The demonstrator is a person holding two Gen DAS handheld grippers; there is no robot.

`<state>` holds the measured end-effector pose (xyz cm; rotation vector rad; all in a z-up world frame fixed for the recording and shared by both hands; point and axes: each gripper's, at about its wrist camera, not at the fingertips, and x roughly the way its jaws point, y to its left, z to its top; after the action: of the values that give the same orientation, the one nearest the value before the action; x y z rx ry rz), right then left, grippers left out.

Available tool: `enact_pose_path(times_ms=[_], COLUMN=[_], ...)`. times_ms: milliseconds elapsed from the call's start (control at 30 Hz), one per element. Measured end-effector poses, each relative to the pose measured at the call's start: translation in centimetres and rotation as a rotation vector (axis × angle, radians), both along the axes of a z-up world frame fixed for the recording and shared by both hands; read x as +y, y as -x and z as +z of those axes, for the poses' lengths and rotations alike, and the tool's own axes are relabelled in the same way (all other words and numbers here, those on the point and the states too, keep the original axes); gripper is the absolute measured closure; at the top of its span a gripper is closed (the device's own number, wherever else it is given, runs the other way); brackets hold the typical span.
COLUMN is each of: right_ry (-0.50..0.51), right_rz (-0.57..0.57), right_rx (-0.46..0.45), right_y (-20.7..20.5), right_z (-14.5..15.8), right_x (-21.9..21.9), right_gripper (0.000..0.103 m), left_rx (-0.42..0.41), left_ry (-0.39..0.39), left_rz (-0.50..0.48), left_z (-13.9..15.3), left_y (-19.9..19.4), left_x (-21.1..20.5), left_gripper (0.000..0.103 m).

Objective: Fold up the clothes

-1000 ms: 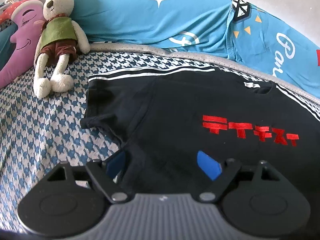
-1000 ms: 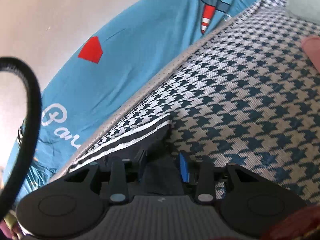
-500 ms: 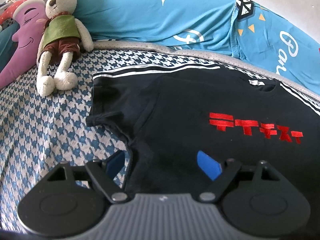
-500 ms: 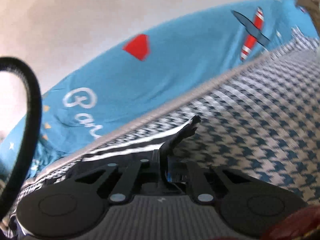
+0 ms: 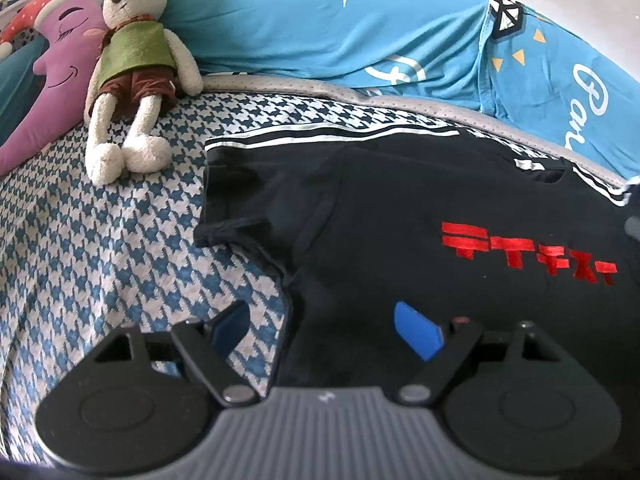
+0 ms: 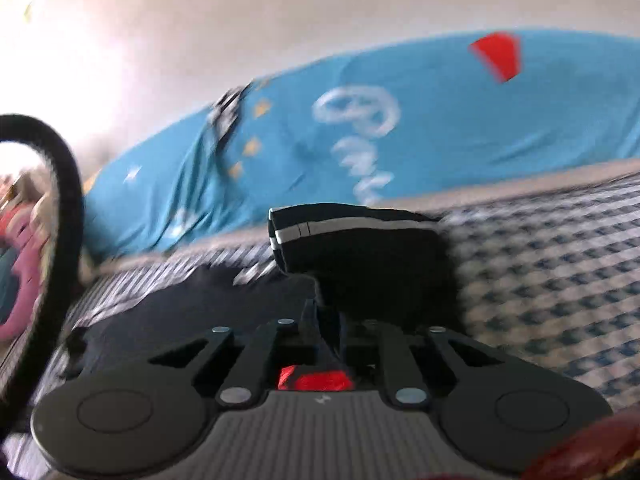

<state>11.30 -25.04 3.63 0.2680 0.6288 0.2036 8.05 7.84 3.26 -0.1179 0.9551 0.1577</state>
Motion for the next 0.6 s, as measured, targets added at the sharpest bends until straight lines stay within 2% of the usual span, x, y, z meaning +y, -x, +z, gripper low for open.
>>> enact_pose_path(times_ms=[133, 267, 433, 600], right_ry=[-0.061, -0.159, -0.142, -0.088], right_rz=[0.023, -0.035, -0.109, -0.08], right_rx=[-0.017, -0.031, 0.039, 0.139], right_y=[0.2, 0.2, 0.1, 0.0], right_z=[0.7, 1.5, 1.0, -0.8], right_x=[-0.6, -2.9, -5.1, -4.8], right_gripper=[0.086, 0.086, 0.086, 0.086], left_rx=[-0.002, -0.001, 0.0, 0.004], left_ry=[0.003, 0.003, 0.004, 0.011], left_rz=[0.007, 0.01, 0.016, 0.025], left_z=[0.1, 0.2, 0.1, 0.0], left_y=[0.1, 0.1, 0.1, 0.0], left_x=[0.4, 0.5, 0.6, 0.7], left_gripper=[0.02, 0.02, 0.02, 0.02])
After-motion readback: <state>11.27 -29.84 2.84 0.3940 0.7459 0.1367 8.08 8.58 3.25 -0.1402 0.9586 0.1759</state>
